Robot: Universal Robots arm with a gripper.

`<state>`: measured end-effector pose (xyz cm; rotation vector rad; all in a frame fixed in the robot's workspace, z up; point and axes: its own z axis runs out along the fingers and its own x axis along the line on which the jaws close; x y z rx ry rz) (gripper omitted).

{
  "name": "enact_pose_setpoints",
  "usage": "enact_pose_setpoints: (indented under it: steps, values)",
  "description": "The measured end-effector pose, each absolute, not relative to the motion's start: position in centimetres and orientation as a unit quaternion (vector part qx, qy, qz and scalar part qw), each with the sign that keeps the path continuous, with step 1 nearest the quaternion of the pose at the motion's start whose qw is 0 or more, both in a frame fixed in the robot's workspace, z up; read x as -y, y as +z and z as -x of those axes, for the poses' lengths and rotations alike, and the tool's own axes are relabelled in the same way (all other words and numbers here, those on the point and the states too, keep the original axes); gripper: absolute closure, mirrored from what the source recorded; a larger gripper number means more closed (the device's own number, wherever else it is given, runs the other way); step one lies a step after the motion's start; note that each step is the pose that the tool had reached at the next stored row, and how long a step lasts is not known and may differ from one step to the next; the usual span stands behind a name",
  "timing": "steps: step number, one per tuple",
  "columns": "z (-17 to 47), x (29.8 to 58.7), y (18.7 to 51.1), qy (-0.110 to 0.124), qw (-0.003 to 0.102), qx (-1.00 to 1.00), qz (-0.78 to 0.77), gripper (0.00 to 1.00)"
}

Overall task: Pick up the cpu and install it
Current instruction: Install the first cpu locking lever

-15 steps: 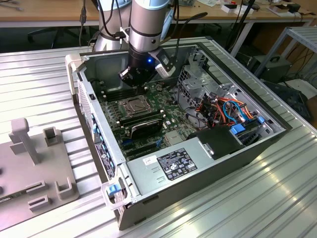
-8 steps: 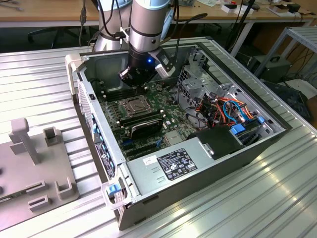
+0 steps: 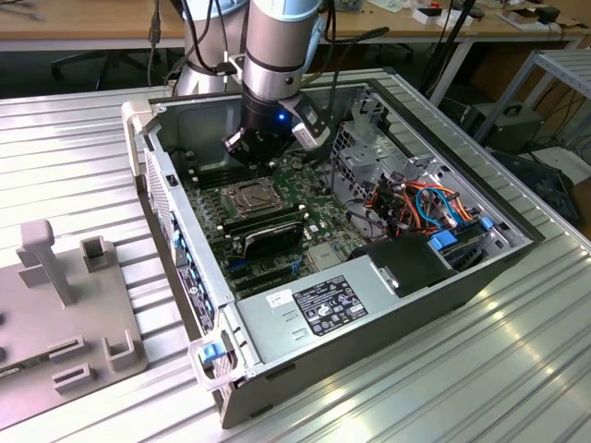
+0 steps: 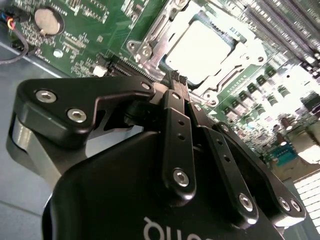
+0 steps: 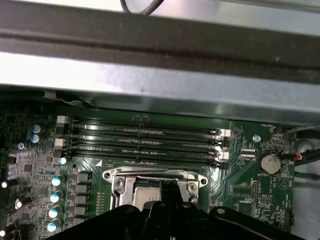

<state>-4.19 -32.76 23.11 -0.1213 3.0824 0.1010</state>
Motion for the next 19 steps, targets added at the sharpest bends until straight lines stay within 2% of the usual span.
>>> enact_pose_setpoints:
  steps: [17, 19]
  values:
    - [4.9, 34.9, 23.1, 0.017, 0.027, -0.999, 0.040, 0.89]
    - [4.9, 34.9, 23.0, 0.016, 0.018, -0.999, 0.040, 0.89]
